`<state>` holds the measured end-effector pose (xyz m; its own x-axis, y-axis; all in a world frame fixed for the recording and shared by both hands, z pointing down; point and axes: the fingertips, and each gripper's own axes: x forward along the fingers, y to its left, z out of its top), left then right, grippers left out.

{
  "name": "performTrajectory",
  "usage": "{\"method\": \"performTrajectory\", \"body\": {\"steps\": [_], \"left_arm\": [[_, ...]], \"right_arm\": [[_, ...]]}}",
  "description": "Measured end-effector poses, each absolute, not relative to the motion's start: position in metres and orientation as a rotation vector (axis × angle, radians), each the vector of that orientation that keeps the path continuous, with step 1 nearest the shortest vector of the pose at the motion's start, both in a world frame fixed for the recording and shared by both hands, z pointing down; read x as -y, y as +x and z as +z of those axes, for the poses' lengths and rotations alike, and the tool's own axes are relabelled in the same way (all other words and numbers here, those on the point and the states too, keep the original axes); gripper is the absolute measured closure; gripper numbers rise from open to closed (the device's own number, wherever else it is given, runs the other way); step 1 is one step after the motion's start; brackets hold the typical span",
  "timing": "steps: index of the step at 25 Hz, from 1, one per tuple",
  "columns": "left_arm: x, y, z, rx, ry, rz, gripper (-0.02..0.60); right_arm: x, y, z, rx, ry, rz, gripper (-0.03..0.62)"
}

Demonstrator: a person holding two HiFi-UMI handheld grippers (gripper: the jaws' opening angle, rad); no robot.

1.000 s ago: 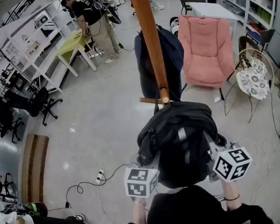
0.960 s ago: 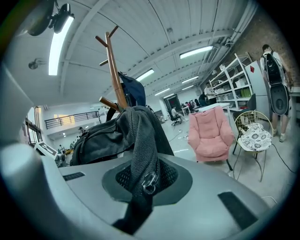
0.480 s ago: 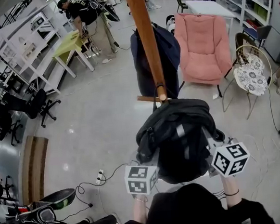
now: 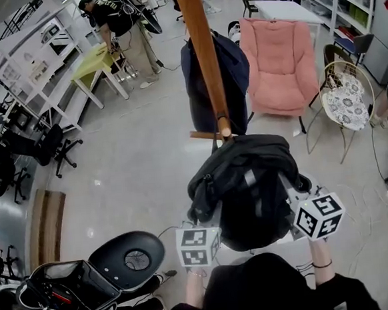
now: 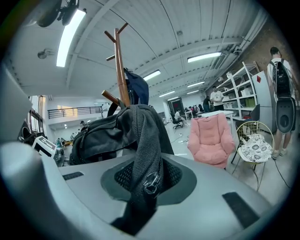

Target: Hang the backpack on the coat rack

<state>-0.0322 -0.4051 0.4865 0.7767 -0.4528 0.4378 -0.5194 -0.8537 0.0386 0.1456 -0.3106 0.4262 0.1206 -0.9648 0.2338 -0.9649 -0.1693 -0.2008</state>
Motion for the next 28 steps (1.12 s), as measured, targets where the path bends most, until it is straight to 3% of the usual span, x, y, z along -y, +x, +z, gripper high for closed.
{"method": "performTrajectory", "body": {"steps": [8, 12, 19, 23, 28], "left_arm": [[0.410, -0.035, 0.479, 0.819, 2.843, 0.604, 0.320], [0.410, -0.042, 0.471, 0.847, 2.869, 0.569, 0.289], [0.402, -0.058, 0.446, 0.851, 2.912, 0.480, 0.288], [0.397, -0.068, 0.431, 0.871, 2.926, 0.434, 0.294], [0.388, -0.078, 0.426, 0.910, 2.940, 0.411, 0.362]], "right_arm": [[0.310, 0.144, 0.417, 2.046, 2.431, 0.452, 0.436], [0.300, 0.144, 0.408, 2.023, 2.457, 0.372, 0.411], [0.273, 0.141, 0.385, 2.035, 2.518, 0.246, 0.419], [0.263, 0.142, 0.375, 2.037, 2.538, 0.216, 0.467], [0.254, 0.143, 0.376, 2.022, 2.541, 0.198, 0.521]]}}
